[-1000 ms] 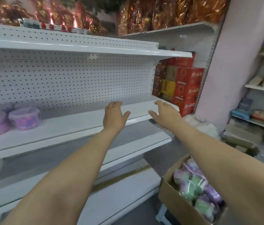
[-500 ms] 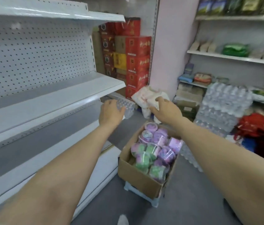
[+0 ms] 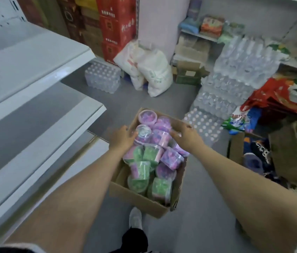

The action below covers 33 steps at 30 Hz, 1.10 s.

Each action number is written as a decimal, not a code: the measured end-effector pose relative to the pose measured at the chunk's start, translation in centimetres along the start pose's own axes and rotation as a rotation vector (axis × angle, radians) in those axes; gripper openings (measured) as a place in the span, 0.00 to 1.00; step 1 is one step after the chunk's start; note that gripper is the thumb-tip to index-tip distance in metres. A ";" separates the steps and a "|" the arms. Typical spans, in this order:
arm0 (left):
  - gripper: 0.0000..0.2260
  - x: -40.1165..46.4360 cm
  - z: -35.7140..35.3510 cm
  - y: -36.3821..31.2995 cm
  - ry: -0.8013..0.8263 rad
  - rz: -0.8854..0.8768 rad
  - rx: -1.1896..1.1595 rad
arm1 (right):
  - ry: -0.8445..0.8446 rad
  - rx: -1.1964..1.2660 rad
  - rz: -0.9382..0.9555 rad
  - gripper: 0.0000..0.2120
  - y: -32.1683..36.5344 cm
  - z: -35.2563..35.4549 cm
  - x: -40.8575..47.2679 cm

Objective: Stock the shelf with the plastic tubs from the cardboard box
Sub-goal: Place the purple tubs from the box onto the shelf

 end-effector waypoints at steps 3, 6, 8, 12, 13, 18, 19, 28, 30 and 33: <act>0.20 3.9 -3.3 0.9 0.087 0.023 -0.016 | 0.072 0.014 -0.133 0.28 -3.5 -2.6 2.5; 0.17 6.5 -6.7 1.8 0.159 0.060 -0.029 | 0.117 0.055 -0.248 0.27 -6.9 -4.8 4.0; 0.19 7.7 -8.5 2.4 0.176 0.102 -0.048 | 0.145 0.061 -0.302 0.27 -8.7 -5.8 4.9; 0.25 9.7 -11.2 3.3 0.199 0.148 -0.072 | 0.175 0.105 -0.381 0.31 -10.7 -7.4 7.3; 0.26 10.1 -11.6 3.5 0.198 0.156 -0.068 | 0.178 0.114 -0.394 0.33 -10.9 -7.7 7.9; 0.24 11.1 -13.1 4.8 0.170 0.205 -0.044 | 0.135 0.125 -0.432 0.40 -12.1 -8.7 11.1; 0.24 11.2 -13.2 4.8 0.159 0.221 -0.046 | 0.145 0.140 -0.446 0.40 -12.5 -9.0 11.6; 0.35 11.4 -15.9 4.7 0.160 0.359 -0.103 | 0.067 0.293 -0.375 0.34 -12.3 -8.3 14.6; 0.32 11.4 -16.2 4.2 0.150 0.362 -0.129 | 0.136 0.400 -0.355 0.30 -12.2 -9.2 15.3; 0.30 11.3 -16.3 4.6 0.136 0.377 -0.122 | 0.187 0.525 -0.364 0.22 -12.3 -9.9 15.9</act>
Point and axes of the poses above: each hand's wrist, its own x-axis towards the middle knuckle, its own z-axis out of the back of the hand, y = z × x, the point moved 9 cm from there along x, towards the middle knuckle, and after that the axes turned 7 degrees about -x, right-handed, at the moved point
